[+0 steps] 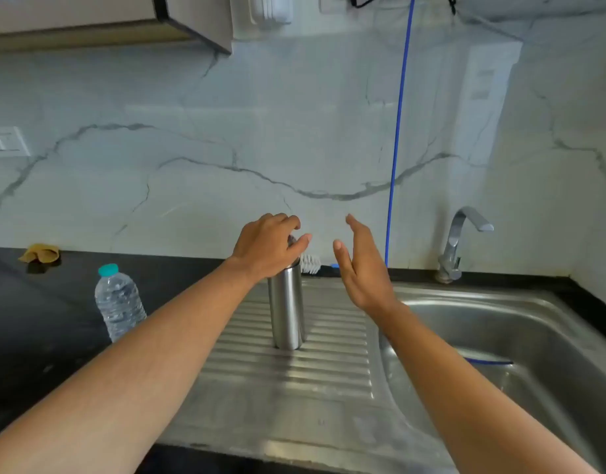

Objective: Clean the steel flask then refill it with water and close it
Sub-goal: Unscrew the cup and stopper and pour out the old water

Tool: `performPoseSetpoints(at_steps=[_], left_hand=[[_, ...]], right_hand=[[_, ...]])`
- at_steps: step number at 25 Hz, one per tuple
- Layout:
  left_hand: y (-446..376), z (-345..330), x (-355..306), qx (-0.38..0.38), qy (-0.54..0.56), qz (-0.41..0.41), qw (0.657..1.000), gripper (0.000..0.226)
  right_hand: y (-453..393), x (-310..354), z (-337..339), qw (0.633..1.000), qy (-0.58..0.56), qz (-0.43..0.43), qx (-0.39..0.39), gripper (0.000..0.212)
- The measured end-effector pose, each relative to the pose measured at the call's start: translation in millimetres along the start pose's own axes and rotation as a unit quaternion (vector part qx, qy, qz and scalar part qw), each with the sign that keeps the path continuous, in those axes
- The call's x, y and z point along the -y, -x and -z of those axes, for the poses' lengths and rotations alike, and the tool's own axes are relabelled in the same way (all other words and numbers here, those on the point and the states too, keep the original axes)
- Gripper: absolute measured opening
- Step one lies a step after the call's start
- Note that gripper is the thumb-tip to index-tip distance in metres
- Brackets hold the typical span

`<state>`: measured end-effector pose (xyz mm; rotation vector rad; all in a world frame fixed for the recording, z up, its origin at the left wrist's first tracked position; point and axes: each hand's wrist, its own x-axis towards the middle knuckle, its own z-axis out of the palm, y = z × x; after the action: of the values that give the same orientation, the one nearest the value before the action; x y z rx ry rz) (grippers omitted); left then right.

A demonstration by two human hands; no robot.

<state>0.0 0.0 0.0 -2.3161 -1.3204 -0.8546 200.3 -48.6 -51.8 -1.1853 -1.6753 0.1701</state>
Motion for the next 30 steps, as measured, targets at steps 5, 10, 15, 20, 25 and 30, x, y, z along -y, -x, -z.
performPoseSetpoints(at_steps=[5, 10, 15, 20, 25, 30], left_hand=[[20.8, -9.3, 2.7, 0.061, 0.113, 0.065, 0.99, 0.04], [14.2, -4.7, 7.7, 0.089, 0.148, 0.037, 0.984, 0.028], [5.6, -9.1, 5.6, 0.081, 0.193, -0.036, 0.977, 0.015], [-1.7, -23.7, 3.0, 0.015, 0.028, -0.072, 0.997, 0.023], [-1.9, -21.4, -6.0, 0.008, -0.014, -0.043, 0.999, 0.023], [-6.7, -22.4, -25.4, 0.013, -0.083, 0.082, 0.993, 0.026]], right_hand=[[49.5, -15.8, -47.2, 0.991, -0.06, -0.097, 0.068, 0.067], [46.8, -9.6, -83.9, 0.969, -0.141, -0.152, 0.137, 0.08], [30.9, -11.7, -105.0, 0.955, -0.23, -0.166, 0.093, 0.069], [32.8, -15.0, -121.3, 0.962, -0.223, -0.156, 0.039, 0.062], [32.8, -14.2, -129.1, 0.961, -0.225, -0.161, -0.007, 0.063], [35.6, 5.7, -134.5, 0.962, -0.187, -0.196, -0.037, 0.059]])
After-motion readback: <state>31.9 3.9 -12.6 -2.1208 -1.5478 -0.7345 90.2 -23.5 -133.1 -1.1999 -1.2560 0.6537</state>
